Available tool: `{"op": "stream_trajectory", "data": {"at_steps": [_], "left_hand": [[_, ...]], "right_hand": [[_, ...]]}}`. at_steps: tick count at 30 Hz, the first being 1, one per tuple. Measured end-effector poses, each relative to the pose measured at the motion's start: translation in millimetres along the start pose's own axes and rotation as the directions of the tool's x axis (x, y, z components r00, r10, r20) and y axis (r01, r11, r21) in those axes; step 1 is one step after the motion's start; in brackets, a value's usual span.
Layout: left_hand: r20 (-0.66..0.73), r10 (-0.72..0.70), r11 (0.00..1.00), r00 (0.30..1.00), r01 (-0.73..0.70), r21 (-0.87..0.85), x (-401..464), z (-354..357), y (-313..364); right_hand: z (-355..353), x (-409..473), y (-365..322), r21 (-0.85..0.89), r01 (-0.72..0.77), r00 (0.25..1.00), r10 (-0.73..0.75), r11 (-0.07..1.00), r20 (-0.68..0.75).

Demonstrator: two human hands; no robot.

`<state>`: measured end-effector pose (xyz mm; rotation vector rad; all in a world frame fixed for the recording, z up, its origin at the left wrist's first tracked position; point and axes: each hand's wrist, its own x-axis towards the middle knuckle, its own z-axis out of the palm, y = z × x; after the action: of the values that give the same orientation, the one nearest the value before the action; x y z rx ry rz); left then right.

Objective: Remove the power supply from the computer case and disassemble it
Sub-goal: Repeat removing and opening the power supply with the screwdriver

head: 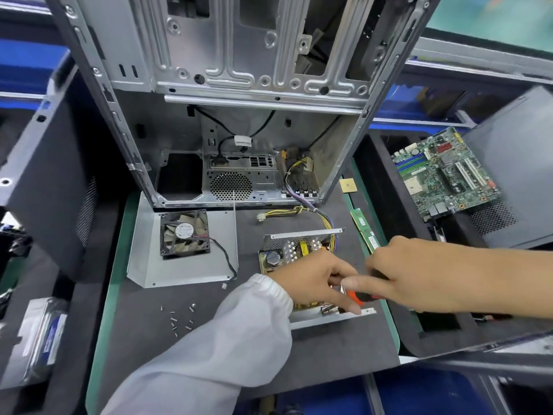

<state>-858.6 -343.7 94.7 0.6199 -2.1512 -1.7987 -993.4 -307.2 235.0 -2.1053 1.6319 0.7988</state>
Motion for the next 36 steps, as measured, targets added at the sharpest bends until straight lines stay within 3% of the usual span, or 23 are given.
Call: {"op": "stream_trajectory", "data": {"at_steps": [3, 8, 12, 16, 20, 25, 30, 32, 36], "left_hand": [[0.040, 0.025, 0.998, 0.999, -0.023, -0.052, 1.5, -3.3, 0.8], [0.084, 0.076, 0.984, 0.994, -0.061, -0.168, 5.9, -10.3, 4.5], [0.094, 0.060, 0.993, 0.994, -0.049, -0.111, 9.3, -7.6, 4.2], [0.052, 0.091, 0.994, 0.995, -0.088, -0.057, 10.9, -6.6, 2.4], [0.095, 0.085, 0.996, 0.992, -0.081, -0.047, 13.7, -4.2, 7.1], [0.118, 0.104, 0.990, 0.988, -0.092, -0.107, 14.2, -3.6, 7.1], [0.125, 0.109, 0.994, 0.986, -0.105, -0.039, 16.7, -2.9, 7.0], [0.121, 0.117, 0.993, 0.986, -0.115, -0.024, 18.1, -0.2, 6.4], [0.146, 0.117, 0.993, 0.982, -0.110, -0.050, 19.8, -0.4, 6.9]], "right_hand": [[7.7, 1.6, -9.5, -0.234, 0.041, 0.995, -0.060, 0.971, -0.074], [10.8, -4.2, -2.0, -0.467, 0.239, 0.956, -0.292, 0.852, -0.043], [13.3, -5.9, -5.2, -0.431, 0.254, 0.946, -0.315, 0.866, -0.075], [10.0, -16.0, -0.1, -0.203, 0.064, 0.985, -0.095, 0.977, -0.147], [16.2, -16.8, -0.3, -0.301, -0.032, 0.965, -0.049, 0.953, -0.257], [29.0, -22.1, 4.0, -0.303, 0.067, 0.956, -0.148, 0.951, -0.253], [25.9, -27.5, 3.0, -0.109, 0.156, 0.970, -0.173, 0.982, -0.171], [21.0, -30.9, 4.1, 0.041, 0.083, 0.980, -0.074, 0.996, -0.185], [20.0, -28.6, -0.8, -0.233, -0.111, 0.949, 0.033, 0.966, -0.314]]}}
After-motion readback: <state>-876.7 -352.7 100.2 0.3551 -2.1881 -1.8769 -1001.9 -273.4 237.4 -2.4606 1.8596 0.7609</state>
